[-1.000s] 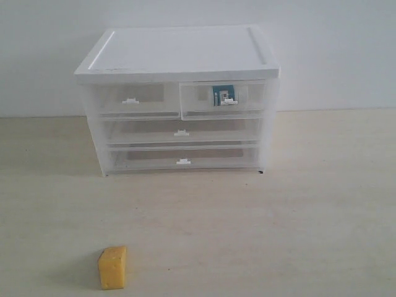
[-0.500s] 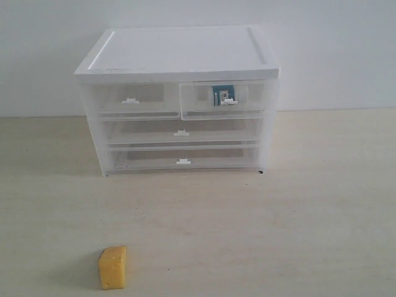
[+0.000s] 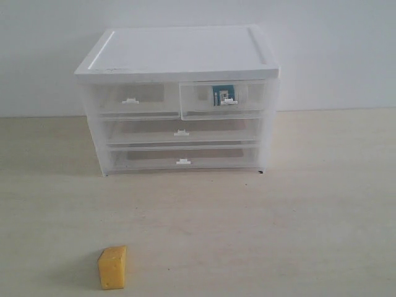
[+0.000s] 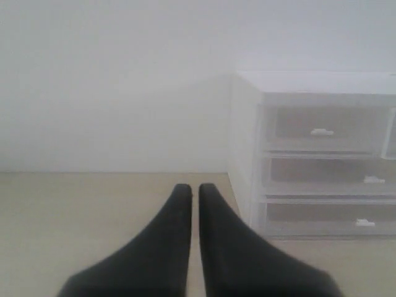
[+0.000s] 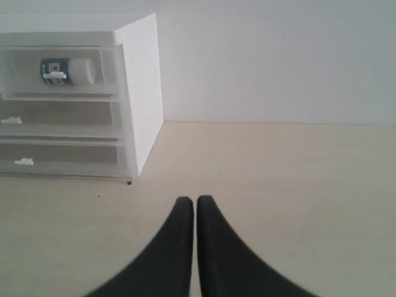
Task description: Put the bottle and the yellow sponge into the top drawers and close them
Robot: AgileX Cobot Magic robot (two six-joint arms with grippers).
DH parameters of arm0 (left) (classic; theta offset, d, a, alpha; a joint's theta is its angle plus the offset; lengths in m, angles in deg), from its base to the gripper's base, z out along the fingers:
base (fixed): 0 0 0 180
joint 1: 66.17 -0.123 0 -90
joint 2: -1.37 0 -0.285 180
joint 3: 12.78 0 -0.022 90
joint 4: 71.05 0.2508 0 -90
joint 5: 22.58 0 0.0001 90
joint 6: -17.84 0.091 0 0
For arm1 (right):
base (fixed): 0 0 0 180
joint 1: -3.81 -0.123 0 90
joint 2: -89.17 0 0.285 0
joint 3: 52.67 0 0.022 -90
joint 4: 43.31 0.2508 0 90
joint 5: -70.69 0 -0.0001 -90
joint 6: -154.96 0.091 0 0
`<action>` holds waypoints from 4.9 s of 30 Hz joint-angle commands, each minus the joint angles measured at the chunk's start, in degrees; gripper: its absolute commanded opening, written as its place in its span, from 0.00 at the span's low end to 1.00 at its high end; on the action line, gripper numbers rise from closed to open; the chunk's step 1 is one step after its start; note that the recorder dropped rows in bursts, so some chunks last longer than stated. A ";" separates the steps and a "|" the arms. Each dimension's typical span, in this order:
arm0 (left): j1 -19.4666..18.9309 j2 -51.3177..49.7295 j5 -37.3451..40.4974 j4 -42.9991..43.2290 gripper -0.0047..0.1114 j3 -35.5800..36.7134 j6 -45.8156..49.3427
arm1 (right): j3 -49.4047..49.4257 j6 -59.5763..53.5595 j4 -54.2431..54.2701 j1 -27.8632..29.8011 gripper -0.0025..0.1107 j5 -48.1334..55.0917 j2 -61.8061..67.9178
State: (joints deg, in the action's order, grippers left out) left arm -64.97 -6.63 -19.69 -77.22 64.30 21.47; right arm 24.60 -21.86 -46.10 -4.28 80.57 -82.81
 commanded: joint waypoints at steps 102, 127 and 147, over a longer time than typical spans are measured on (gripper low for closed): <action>33.50 -103.90 -67.30 -19.55 0.58 -37.23 6.25 | -0.05 -0.37 1.99 0.16 0.02 10.16 -0.23; 33.50 -112.16 -72.85 -22.79 0.65 -45.84 6.88 | -0.05 -0.37 1.99 0.16 0.02 10.16 -0.23; 33.36 -117.40 -72.85 -25.96 0.65 -50.19 10.16 | -0.05 -0.37 1.99 0.16 0.02 10.16 -0.23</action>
State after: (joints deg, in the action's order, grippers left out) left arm -31.81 -122.80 -89.33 -102.36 14.48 31.06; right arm 24.60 -22.00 -44.19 -4.28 90.96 -82.81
